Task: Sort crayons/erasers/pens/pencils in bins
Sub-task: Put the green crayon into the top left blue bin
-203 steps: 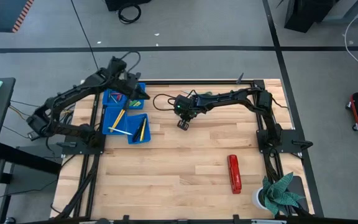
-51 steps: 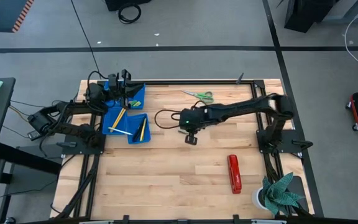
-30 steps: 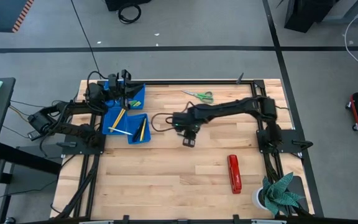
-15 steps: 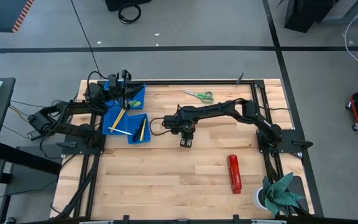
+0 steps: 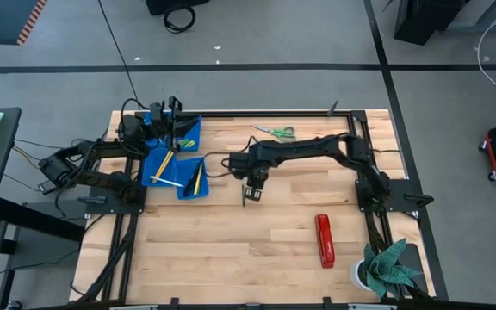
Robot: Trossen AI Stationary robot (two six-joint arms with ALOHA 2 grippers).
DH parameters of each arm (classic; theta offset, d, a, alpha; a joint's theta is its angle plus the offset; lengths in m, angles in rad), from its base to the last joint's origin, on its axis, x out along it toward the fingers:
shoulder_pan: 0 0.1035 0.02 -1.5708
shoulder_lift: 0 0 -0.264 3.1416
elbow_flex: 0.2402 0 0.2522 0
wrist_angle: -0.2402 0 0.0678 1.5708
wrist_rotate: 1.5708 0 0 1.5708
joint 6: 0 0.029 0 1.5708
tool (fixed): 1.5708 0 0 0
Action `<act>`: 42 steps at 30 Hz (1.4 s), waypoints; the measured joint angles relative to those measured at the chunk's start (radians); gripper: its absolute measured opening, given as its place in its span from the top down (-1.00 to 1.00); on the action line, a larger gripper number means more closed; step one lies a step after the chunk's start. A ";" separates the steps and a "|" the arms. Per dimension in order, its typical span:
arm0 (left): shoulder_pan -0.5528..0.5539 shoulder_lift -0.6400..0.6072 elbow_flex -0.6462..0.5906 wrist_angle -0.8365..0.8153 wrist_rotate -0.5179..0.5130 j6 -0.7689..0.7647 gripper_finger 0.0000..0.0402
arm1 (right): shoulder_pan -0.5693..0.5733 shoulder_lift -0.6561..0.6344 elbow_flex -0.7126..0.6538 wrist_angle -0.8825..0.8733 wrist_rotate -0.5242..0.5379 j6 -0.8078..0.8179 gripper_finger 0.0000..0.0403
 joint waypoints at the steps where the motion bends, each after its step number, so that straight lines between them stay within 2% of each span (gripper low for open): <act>1: 0.000 0.000 0.000 0.001 0.000 0.000 0.56 | 0.004 -0.015 0.000 0.019 0.001 -0.019 0.51; 5: 0.000 0.000 0.000 0.001 0.000 0.001 0.56 | 0.067 -0.035 0.000 0.083 0.019 -0.308 0.51; 8: 0.000 0.000 0.000 0.001 0.000 0.001 0.54 | 0.132 -0.018 0.000 0.135 0.130 -0.613 0.51; 10: 0.000 0.000 0.000 0.001 0.000 0.001 0.53 | 0.156 0.006 0.000 0.190 0.181 -0.752 0.50; 13: 0.003 0.000 0.000 0.001 0.000 0.003 0.55 | 0.162 0.040 0.000 0.267 0.194 -0.890 0.49; 18: 0.027 0.000 0.000 0.001 0.004 -0.001 0.56 | 0.152 0.058 0.000 0.291 0.190 -1.118 0.40; 25: 0.054 0.000 0.000 -0.001 0.012 -0.004 0.53 | 0.141 0.056 0.000 0.297 0.122 -1.394 0.35; 34: 0.057 0.000 0.000 -0.002 0.013 -0.026 0.55 | 0.141 0.058 -0.002 0.314 0.052 -1.487 0.35; 42: 0.057 0.000 0.000 -0.002 0.016 -0.028 0.53 | 0.142 0.144 0.002 0.361 0.034 -1.523 0.35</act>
